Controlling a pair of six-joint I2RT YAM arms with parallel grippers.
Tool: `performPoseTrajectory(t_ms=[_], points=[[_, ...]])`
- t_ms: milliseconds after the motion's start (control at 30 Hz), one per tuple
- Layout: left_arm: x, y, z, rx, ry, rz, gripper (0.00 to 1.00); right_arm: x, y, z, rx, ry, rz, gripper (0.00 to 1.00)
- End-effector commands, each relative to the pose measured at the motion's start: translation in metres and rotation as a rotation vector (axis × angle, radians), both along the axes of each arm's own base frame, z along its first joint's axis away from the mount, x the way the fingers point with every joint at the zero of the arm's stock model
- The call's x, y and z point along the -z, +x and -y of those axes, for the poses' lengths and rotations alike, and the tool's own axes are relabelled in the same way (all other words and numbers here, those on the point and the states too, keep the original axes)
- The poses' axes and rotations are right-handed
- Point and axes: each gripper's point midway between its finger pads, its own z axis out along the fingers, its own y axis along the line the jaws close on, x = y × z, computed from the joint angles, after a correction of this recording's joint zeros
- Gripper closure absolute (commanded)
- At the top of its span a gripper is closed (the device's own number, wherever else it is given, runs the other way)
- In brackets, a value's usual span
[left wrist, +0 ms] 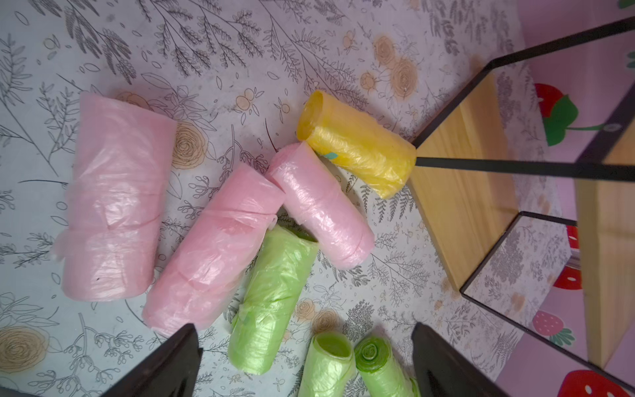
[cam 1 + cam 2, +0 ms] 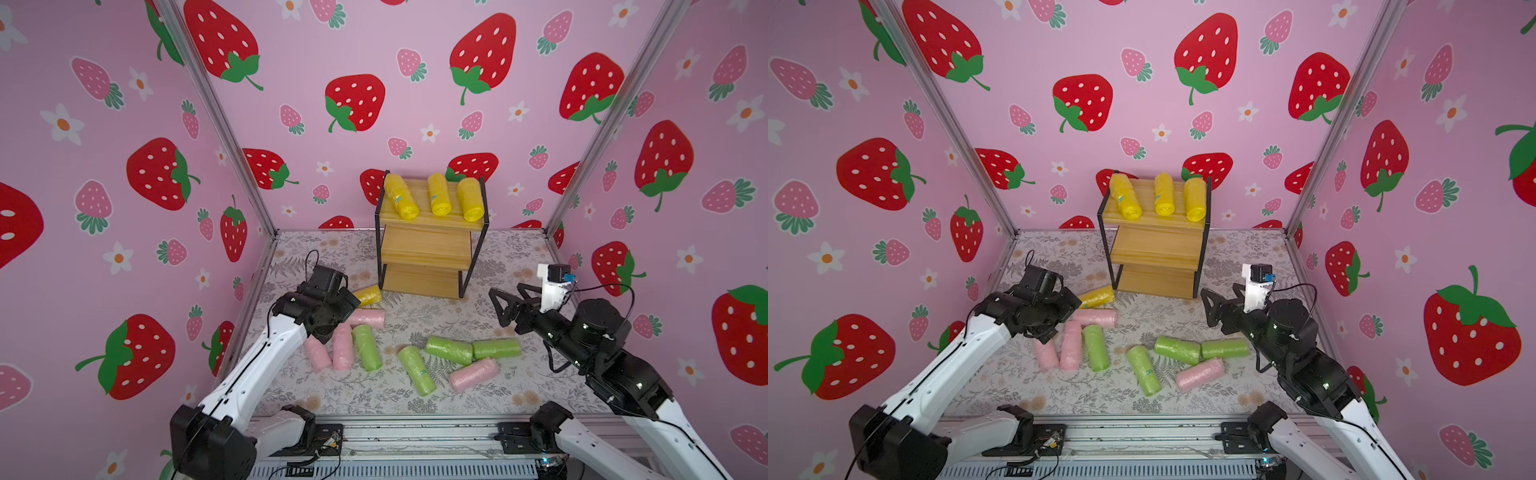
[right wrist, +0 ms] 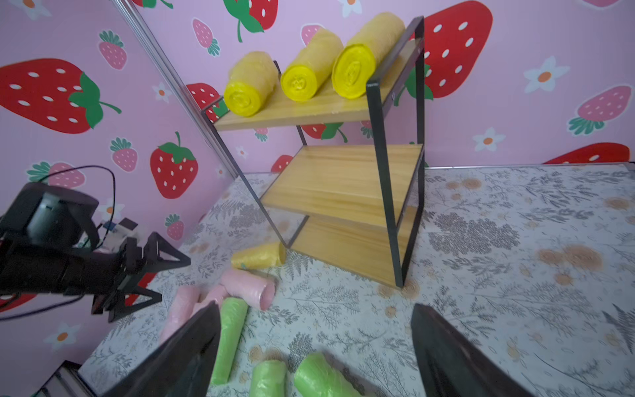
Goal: Sort the rolls of trash bags by color and place them on the shelf
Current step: Place the roll of trash bags on the shelf.
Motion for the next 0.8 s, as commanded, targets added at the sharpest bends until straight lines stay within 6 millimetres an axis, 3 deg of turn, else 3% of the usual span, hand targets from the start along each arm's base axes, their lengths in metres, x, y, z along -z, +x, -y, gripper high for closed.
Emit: performPoseTrajectory(t_ms=[0, 133, 267, 400, 500, 567, 667, 767], points=[[-0.010, 0.028, 0.010, 0.093, -0.037, -0.035, 0.01, 0.012, -0.015, 0.023, 0.053, -0.034, -0.015, 0.07], [-0.008, 0.066, 0.015, 0.307, 0.063, -0.015, 0.14, 0.023, -0.026, 0.037, 0.088, -0.031, -0.025, 0.07], [-0.016, 0.088, 0.017, 0.570, 0.206, 0.089, 0.14, 0.031, -0.033, 0.046, 0.107, -0.030, -0.031, 0.07], [-0.026, 0.087, 0.013, 0.741, 0.322, 0.184, 0.08, 0.040, -0.033, 0.049, 0.126, -0.022, -0.035, 0.07], [-0.029, 0.090, -0.006, 0.656, 0.289, 0.111, 0.07, 0.048, -0.031, 0.049, 0.136, -0.016, -0.043, 0.07], [-0.020, 0.089, -0.030, 0.454, 0.247, -0.074, 0.07, 0.055, -0.032, 0.051, 0.142, -0.019, -0.050, 0.07], [0.004, 0.078, -0.023, 0.356, 0.065, -0.305, 0.20, 0.063, -0.035, 0.055, 0.150, -0.031, -0.062, 0.06], [0.023, 0.080, -0.005, 0.205, -0.058, -0.305, 0.22, 0.070, -0.040, 0.062, 0.167, -0.035, -0.065, 0.06]])
